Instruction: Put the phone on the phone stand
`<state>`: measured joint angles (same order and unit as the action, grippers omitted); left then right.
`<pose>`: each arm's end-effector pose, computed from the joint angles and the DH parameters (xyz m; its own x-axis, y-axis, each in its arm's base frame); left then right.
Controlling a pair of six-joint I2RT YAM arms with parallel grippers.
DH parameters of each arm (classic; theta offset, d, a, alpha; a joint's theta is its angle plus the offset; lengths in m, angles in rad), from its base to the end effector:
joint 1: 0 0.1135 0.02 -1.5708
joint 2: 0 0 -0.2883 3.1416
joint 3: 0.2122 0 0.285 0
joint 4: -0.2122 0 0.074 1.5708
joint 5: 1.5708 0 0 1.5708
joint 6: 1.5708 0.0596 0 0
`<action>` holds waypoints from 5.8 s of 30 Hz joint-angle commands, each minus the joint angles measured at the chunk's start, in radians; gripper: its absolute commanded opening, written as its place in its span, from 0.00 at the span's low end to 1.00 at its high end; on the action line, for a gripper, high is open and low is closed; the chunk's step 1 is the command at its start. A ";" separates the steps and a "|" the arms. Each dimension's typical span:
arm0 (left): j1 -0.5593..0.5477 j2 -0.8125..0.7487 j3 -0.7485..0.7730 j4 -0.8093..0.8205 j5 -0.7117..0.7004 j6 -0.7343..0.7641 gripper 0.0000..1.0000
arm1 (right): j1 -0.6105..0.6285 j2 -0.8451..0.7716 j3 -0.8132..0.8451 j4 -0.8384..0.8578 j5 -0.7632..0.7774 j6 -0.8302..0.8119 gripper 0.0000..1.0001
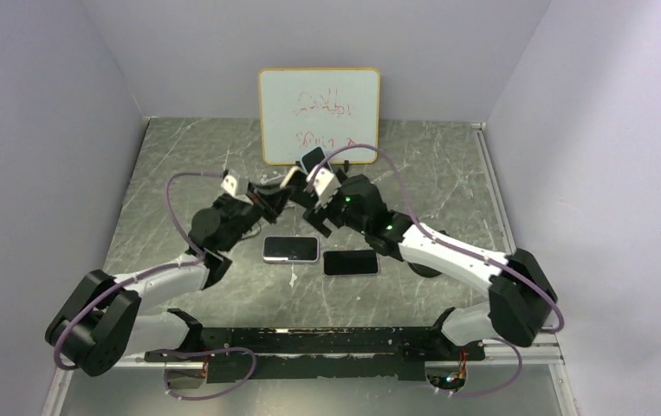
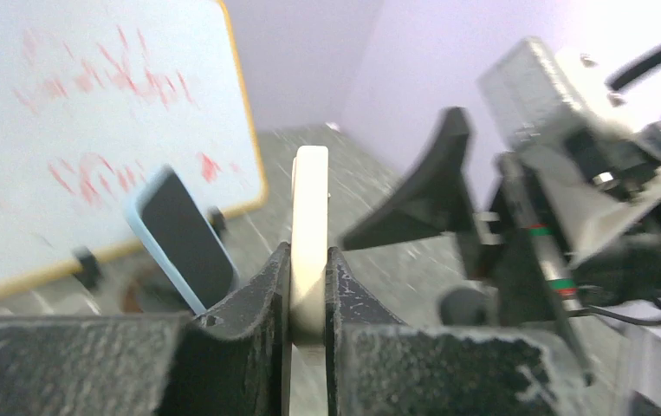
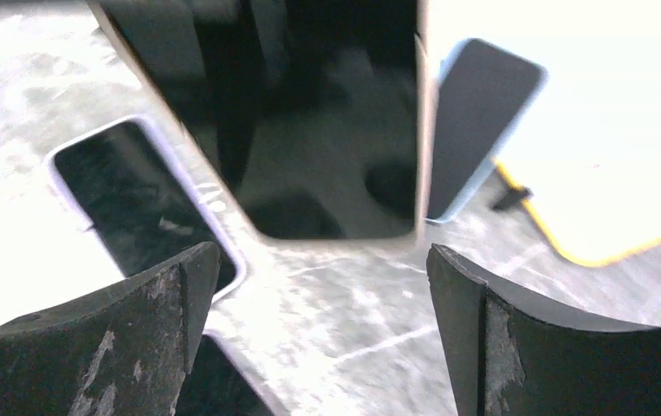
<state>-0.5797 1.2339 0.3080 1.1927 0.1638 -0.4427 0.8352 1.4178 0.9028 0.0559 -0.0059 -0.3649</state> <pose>0.2191 -0.1551 0.2340 -0.0886 -0.4472 -0.8900 0.7018 0.6061 -0.3744 0.2466 0.2730 0.2542 -0.0119 -0.5450 -0.8384 -0.8020 0.5059 -0.3175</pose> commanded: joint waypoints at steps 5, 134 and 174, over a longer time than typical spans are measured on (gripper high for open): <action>0.235 0.062 0.439 -0.404 0.304 0.375 0.05 | -0.099 -0.371 -0.178 0.280 0.381 0.245 0.96; 0.478 -0.462 0.294 -0.981 0.199 -0.176 0.98 | 0.029 0.461 0.338 -0.408 -0.316 -0.189 0.99; 0.477 -0.497 0.129 -1.038 0.242 -0.168 0.98 | 0.055 0.700 0.518 -0.517 -0.336 -0.224 0.91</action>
<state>-0.0971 0.7494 0.4725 0.1905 0.3649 -0.5861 0.8917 2.0674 1.4296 -0.4171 -0.3386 -0.5926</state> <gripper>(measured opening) 0.980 0.945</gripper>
